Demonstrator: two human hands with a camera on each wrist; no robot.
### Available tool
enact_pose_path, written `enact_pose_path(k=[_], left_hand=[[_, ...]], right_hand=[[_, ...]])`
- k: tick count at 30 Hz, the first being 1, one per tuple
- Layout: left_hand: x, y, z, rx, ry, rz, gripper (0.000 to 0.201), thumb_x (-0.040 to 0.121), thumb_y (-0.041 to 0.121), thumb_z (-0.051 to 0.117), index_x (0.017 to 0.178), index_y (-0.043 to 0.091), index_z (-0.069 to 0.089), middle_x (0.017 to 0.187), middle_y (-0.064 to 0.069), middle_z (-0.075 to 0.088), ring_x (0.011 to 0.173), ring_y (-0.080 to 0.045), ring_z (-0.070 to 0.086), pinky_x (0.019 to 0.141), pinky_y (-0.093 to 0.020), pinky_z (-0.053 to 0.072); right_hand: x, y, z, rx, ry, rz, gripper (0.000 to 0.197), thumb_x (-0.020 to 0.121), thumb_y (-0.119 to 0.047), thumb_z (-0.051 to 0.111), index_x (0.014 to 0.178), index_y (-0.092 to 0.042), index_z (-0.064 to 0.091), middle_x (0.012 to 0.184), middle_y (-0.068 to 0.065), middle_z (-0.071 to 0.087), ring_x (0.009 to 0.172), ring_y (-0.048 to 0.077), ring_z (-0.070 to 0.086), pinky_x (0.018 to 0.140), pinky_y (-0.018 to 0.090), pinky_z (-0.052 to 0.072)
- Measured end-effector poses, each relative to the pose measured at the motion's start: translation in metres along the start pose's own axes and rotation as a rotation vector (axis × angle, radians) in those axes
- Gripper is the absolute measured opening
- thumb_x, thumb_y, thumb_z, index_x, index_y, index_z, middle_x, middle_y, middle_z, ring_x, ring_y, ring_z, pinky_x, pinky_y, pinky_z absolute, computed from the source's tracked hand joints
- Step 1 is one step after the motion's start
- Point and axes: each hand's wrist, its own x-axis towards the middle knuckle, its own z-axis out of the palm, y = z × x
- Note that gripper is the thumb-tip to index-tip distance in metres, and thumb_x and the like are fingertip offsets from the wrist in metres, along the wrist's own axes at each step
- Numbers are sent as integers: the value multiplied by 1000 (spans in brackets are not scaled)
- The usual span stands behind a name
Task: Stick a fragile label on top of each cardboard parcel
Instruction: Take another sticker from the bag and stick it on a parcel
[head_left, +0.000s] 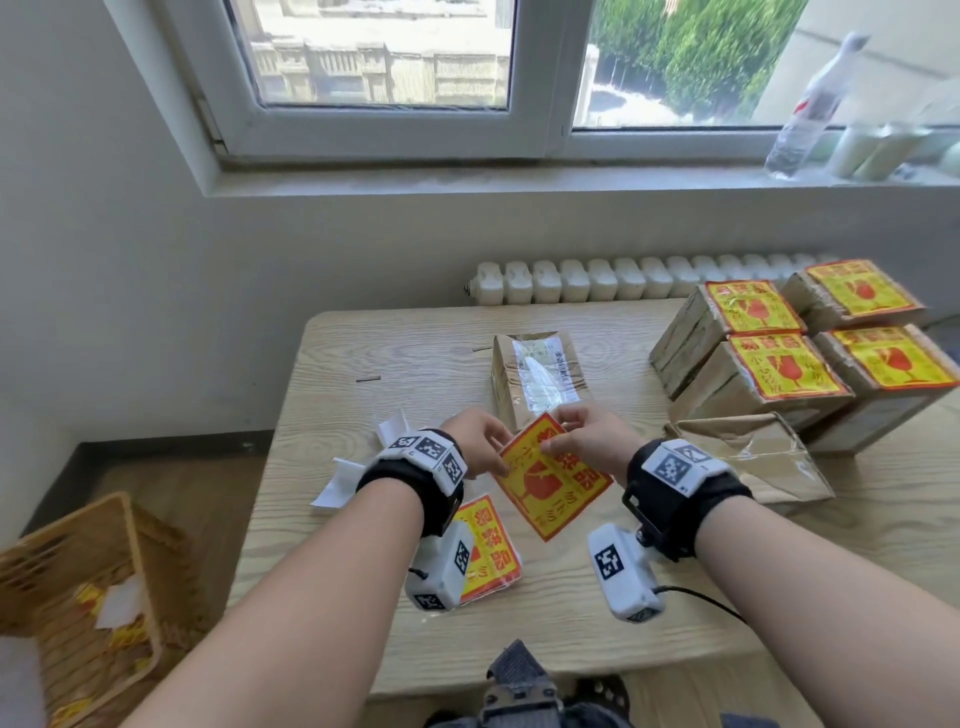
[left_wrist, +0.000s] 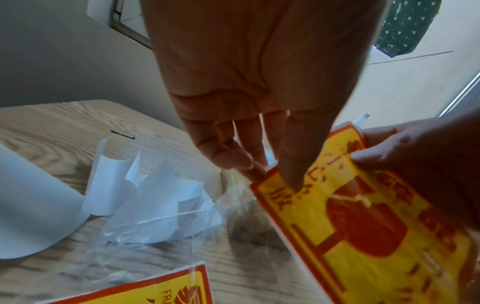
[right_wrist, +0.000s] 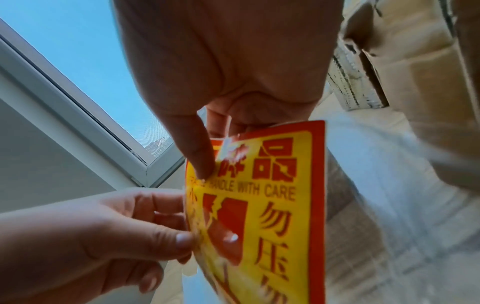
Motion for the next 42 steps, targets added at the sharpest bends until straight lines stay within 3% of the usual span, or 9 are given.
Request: enact_pose_path(k=[2,4,6,10,15,19,25,30,42], left_hand=[[1,-4,-1,16,42,-9,9,84,15,70,92,18,69,87,-1,67,73,-15,58,64,-28,51],[1,-9,-3,16,41,-27,4,85,16,68,88,18,69,90,-8,71,75,-18,58,67,-30,52],[-2,-10,-5,7,28,-43,8,86,12,66,90,17,70,101,-13,72,76,-18,59,67,-28,52],[-8,-3,-15,-101,56,-43,23,90,4,57,108,15,68,104,-7,69,85,-18,62,68,-25,52],[-20,6,-36,-487,128,1,26,100,17,42,88,15,65,85,-1,68,72,-13,58,63,-25,45],[-29,7,-43,-619,98,-28,29,100,26,43,86,15,65,81,0,68,72,-11,57,65,-25,45],[-27,-9,-40,-567,161,-13,6,91,18,63,96,18,63,85,-2,71,70,-11,60,66,-26,49],[-29,-10,-43,-613,168,-8,12,90,7,59,82,15,60,81,-5,70,64,-10,60,60,-22,48],[-30,-12,-51,-651,158,-13,13,92,18,60,81,14,66,69,4,72,56,-3,60,55,-17,49]], right_hand=[[-1,-6,-6,18,31,-24,7,86,-21,68,83,-26,65,90,4,74,89,24,70,89,48,54],[-3,-12,-13,57,72,-53,4,86,-20,68,86,-23,66,90,5,74,87,25,71,87,47,55],[-4,-21,-20,112,118,-87,5,86,-17,67,85,-21,66,90,5,72,87,26,71,85,46,56],[-7,-40,-35,251,170,-117,8,90,-13,62,86,-20,62,88,4,70,84,22,70,81,41,57],[-5,-47,-36,187,209,-110,12,94,-18,57,105,-17,59,96,5,70,87,21,70,74,35,57],[-2,-40,-28,87,273,-109,16,95,-16,56,111,-17,60,92,1,69,79,17,68,67,31,56],[2,-37,-17,97,186,-112,22,94,-14,56,117,-15,59,101,5,70,90,22,70,85,43,57],[6,-35,-16,43,158,-129,16,94,-15,57,109,-16,63,102,5,71,90,21,70,86,41,57],[16,-35,-16,31,110,-121,23,92,-16,60,115,-17,62,104,2,69,93,20,68,88,42,56]])
